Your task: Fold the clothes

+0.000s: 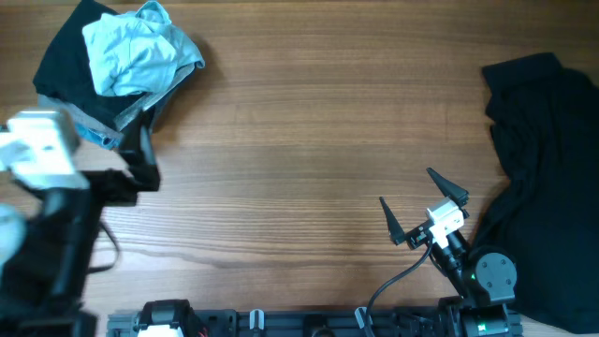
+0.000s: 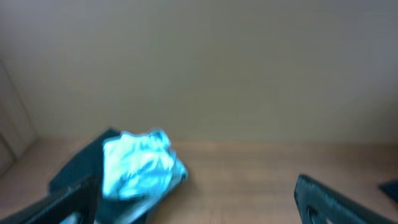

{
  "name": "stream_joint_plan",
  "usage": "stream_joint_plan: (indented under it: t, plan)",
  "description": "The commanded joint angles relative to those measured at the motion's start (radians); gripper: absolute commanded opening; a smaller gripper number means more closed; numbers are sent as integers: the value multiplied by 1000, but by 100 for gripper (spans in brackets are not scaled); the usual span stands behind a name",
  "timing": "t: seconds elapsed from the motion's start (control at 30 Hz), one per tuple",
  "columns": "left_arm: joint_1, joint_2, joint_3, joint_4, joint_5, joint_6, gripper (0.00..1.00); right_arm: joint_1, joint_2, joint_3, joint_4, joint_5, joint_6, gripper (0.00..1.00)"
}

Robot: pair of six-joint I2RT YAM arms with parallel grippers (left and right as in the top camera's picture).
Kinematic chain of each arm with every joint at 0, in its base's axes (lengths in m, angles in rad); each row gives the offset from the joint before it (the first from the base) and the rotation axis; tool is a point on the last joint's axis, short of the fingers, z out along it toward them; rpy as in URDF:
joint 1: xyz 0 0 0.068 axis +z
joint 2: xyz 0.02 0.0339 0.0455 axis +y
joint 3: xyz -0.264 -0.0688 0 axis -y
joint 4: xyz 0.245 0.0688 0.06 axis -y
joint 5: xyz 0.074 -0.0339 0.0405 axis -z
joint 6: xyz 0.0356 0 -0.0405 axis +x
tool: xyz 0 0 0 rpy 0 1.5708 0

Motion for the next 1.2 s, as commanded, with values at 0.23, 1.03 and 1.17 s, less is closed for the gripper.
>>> stream_joint_plan:
  t: [0.23,1.03,1.17]
  plan:
    - [10,-649,-915,451,39,-91,100,0,-2,-1,3,-18,-5,100]
    - [27,-752,-1369,706,58,-94,100,0,-2,-1,3,-18,-5,100]
    - [27,-752,-1369,706,57,-94,100,0,-2,-1,3,-18,-5,100]
